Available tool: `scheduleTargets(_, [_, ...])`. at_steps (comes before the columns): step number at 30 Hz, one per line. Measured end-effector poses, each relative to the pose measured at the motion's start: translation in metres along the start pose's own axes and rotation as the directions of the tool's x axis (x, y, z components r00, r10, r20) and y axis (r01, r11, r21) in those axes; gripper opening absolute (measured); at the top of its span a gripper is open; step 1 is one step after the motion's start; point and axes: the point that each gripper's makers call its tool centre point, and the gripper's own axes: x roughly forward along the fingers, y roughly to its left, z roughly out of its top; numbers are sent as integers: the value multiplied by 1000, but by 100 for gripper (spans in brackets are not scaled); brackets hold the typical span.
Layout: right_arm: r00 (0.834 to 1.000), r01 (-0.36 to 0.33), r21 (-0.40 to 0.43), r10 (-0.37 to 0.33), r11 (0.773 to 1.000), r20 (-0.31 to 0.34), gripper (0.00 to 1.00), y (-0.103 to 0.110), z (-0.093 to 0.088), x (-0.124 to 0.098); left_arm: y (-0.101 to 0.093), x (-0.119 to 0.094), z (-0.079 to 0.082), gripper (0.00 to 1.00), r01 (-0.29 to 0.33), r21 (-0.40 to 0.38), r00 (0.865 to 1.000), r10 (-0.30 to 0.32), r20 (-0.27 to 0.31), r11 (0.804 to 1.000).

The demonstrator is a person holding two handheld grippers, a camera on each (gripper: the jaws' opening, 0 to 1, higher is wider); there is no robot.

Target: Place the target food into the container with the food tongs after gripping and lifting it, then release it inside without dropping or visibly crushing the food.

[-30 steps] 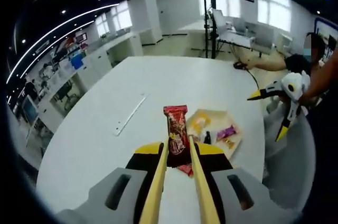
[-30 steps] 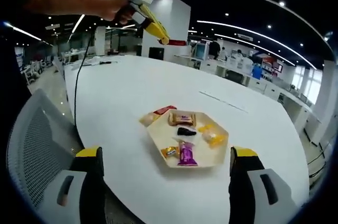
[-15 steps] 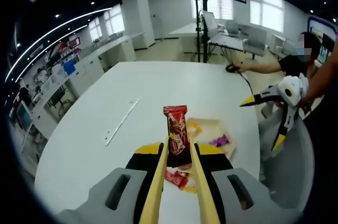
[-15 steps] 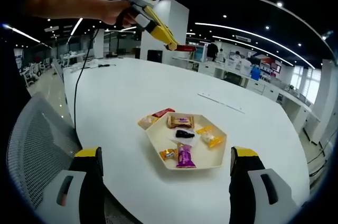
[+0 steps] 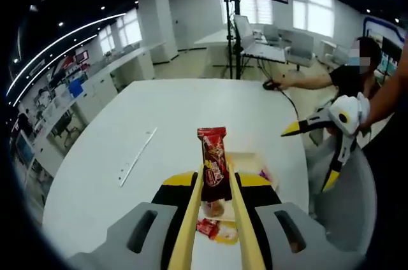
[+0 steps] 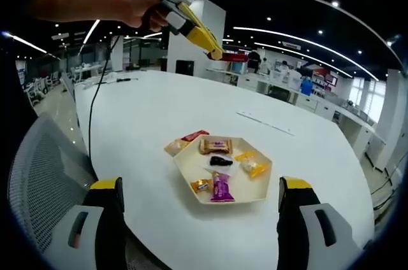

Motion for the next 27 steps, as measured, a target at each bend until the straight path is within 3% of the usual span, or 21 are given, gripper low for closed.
scheduleTargets(27, [1000,6,7,-6,1000,2,98,-2,0,0,-25,44,12,20,76,23,997,-76,6,997])
